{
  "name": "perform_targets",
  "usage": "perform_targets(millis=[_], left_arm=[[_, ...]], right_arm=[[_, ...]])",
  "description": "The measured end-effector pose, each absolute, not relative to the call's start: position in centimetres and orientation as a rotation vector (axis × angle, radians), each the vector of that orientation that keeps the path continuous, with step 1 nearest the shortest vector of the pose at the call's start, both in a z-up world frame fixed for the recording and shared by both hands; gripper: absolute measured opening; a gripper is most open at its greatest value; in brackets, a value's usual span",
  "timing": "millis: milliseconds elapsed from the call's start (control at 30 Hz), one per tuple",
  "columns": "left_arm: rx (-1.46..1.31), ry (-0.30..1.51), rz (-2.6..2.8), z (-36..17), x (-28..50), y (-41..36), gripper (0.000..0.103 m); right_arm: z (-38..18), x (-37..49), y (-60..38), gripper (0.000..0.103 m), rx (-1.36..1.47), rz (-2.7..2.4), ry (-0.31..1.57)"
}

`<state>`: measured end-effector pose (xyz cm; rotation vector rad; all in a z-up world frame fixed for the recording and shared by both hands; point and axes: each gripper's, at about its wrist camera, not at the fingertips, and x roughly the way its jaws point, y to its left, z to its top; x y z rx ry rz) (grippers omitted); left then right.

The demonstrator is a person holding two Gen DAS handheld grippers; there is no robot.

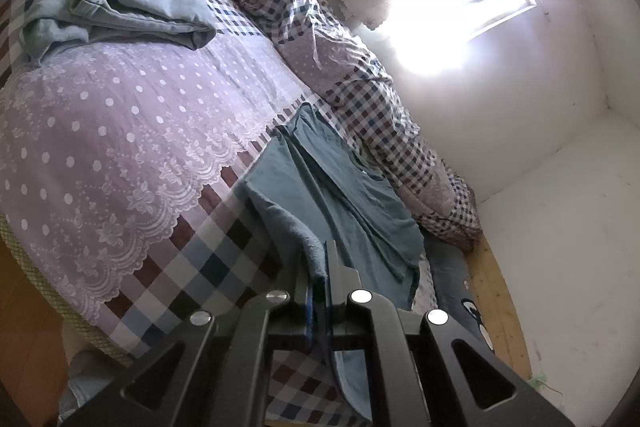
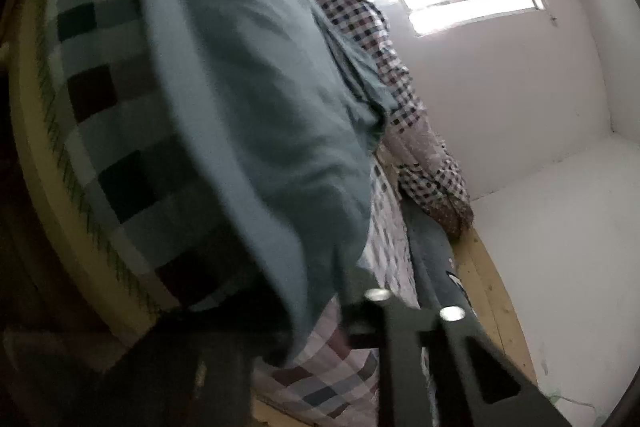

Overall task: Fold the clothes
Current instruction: 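Lift the teal shirt edge upward with both grippers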

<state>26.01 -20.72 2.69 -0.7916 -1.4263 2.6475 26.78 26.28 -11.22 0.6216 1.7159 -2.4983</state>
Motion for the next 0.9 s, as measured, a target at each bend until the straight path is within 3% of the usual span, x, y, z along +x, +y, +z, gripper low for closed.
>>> perform_targets(millis=[233,900], left_arm=[[-0.777,-1.427,2.632,3.3,26.3,-20.8,0.002],[-0.522,-1.325,2.660,12.9,30.2,-21.0,0.002]], right_arm=[[-8.3,28.2,26.8,0.000,0.593,-2.528,1.659],[11.0,29.5,25.7,0.000,0.332,-2.761,1.481]])
